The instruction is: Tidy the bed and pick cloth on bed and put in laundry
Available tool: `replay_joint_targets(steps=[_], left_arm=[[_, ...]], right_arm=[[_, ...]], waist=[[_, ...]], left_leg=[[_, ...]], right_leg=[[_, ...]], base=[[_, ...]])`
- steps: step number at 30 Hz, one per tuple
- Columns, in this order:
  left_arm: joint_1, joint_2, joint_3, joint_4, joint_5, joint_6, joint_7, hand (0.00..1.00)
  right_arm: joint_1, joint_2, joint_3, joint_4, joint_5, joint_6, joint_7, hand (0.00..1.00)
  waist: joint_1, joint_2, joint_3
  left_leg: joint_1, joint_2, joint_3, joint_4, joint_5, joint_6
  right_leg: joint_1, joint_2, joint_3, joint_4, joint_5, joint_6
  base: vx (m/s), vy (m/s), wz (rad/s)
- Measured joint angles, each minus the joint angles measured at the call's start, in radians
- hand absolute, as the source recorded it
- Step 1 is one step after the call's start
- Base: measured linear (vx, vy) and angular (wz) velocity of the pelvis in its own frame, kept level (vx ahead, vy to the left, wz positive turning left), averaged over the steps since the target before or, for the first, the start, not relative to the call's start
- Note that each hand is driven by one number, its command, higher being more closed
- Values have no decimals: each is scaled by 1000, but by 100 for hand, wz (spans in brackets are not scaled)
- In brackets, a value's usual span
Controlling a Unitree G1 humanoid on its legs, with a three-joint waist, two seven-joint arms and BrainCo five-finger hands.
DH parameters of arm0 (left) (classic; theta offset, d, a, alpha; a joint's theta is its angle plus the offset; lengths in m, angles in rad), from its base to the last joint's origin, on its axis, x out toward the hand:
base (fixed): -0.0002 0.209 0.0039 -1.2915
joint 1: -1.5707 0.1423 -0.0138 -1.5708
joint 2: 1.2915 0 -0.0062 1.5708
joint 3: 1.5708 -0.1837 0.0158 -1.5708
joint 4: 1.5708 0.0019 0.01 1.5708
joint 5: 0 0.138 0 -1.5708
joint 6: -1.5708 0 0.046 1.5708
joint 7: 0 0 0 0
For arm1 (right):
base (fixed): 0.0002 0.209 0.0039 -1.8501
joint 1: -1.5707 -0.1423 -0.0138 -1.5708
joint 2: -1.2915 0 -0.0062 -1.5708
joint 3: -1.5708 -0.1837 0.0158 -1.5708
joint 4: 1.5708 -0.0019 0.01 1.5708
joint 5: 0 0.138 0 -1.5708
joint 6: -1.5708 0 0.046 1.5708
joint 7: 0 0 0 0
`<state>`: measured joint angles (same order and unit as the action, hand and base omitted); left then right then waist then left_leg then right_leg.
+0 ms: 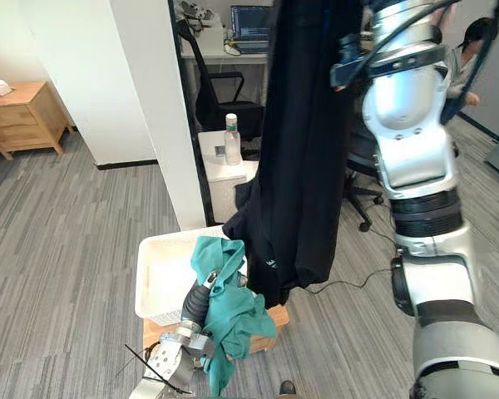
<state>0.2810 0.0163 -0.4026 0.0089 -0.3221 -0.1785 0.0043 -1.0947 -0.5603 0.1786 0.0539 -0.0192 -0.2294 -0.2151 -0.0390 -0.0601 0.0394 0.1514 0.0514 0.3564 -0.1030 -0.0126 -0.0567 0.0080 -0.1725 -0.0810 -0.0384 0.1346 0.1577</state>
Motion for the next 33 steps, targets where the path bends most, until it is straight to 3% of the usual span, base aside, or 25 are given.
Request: replay_joint_targets(steps=[5,13,17,33], left_arm=[[0,-3,-13,2,0,0,1,100],[1,-12,-54,38,-1,0,-3,100],[1,-12,-66,41,-20,0,-6,100],[-44,-11,-96,80,-20,0,-27,100]], right_arm=[[-5,163,42,128,-24,11,4,100],[-73,270,71,284,-66,56,24,100],[-94,280,76,284,-66,58,24,100],[-145,324,114,278,-61,59,23,100]], waist=[[7,-16,-11],[35,-28,-20],[54,-47,-33],[57,-89,-23]], left_leg=[[-1,1,-8,-1,15,-8],[-49,2,-60,-1,58,-5],[-77,3,-93,-1,72,-5],[-178,14,-120,-1,92,-14]], right_leg=[[1,1,-6,4,-29,-11],[-24,-4,-65,13,-33,-14],[-32,-4,-99,12,-32,-15],[-104,-3,-137,-6,-34,-22]], base=[[-69,-68,2],[-54,-42,22],[-31,-28,25],[-27,-17,6]])
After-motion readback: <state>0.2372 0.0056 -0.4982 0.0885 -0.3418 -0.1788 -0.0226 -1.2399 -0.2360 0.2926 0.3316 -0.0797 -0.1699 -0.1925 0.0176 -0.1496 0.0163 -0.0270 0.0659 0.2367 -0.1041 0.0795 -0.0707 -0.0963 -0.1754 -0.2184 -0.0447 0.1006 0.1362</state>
